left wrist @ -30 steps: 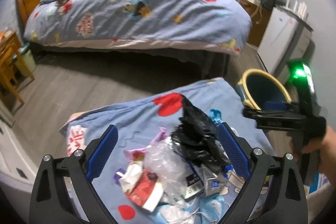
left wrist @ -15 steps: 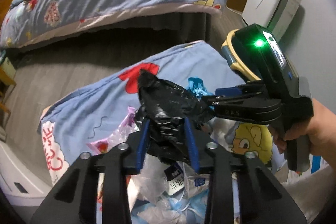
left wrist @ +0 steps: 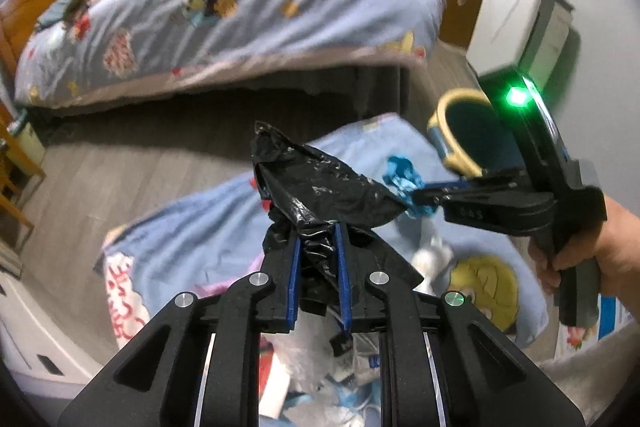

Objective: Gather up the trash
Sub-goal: 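Carry the black bag and blue cloth over the bin and open both tools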

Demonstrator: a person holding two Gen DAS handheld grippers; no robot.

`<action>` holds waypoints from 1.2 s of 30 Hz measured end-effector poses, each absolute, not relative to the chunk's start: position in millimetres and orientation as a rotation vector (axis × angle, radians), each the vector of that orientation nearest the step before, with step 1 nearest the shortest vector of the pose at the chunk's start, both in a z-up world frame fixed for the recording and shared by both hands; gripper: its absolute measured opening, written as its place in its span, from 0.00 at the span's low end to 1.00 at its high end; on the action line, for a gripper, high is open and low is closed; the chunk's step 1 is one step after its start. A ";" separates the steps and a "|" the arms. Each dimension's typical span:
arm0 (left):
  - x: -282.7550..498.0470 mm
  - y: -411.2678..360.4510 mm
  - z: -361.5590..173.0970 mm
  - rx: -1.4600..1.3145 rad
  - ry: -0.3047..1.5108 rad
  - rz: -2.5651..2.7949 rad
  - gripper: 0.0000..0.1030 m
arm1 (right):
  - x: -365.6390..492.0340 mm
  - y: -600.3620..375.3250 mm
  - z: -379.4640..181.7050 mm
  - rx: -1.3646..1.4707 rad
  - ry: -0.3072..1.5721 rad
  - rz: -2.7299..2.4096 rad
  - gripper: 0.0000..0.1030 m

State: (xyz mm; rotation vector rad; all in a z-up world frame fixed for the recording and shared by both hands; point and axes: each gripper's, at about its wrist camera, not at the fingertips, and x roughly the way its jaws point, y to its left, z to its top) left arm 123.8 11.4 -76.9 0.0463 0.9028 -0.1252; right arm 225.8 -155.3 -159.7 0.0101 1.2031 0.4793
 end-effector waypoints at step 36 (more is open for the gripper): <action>233.3 -210.5 -111.4 0.286 0.882 -0.333 0.16 | 265.5 -402.9 -145.4 0.384 1.045 0.009 0.08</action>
